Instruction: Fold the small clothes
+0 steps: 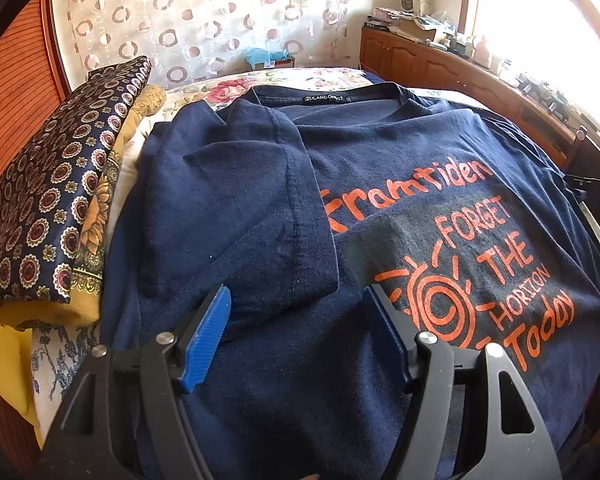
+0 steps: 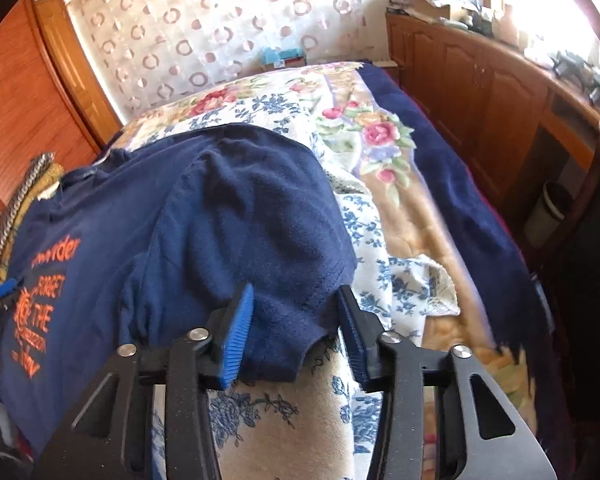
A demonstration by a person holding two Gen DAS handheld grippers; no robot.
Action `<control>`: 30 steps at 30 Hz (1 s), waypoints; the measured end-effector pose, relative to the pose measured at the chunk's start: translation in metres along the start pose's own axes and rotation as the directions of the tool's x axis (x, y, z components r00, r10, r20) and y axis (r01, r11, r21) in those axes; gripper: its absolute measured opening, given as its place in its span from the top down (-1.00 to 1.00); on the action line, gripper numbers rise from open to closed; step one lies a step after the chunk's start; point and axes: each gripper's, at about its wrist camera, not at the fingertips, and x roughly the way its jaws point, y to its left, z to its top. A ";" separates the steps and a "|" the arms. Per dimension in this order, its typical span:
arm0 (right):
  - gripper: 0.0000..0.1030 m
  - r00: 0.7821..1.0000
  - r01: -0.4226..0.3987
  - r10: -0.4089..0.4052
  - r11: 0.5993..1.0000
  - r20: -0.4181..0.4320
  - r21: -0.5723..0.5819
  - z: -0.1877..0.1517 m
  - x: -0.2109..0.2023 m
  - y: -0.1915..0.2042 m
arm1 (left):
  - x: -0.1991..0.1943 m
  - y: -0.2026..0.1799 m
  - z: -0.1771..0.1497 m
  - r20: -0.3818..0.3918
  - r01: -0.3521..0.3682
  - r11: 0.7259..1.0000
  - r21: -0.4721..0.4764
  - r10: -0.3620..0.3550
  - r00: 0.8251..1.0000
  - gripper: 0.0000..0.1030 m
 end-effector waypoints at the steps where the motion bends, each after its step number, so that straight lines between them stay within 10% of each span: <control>1: 0.36 1.000 0.016 -0.016 1.000 0.004 -0.009 0.001 0.001 0.001 | 0.000 0.000 0.000 -0.001 -0.004 1.000 -0.001 0.004 1.000 -0.39; 7: 0.93 0.996 0.073 -0.069 0.996 0.063 -0.060 0.002 -0.009 0.005 | 0.001 0.002 0.000 -0.005 -0.013 1.000 -0.010 0.013 1.000 -0.49; 22: 0.95 0.966 -0.035 0.101 0.963 0.238 -0.267 0.033 -0.055 0.103 | 0.000 0.004 -0.001 -0.006 -0.012 1.000 -0.005 0.012 1.000 -0.50; 30: 0.79 0.967 -0.207 0.244 0.913 0.066 -0.351 0.021 -0.011 0.182 | -0.037 0.004 -0.011 0.072 -0.049 0.999 -0.021 0.050 0.996 -0.50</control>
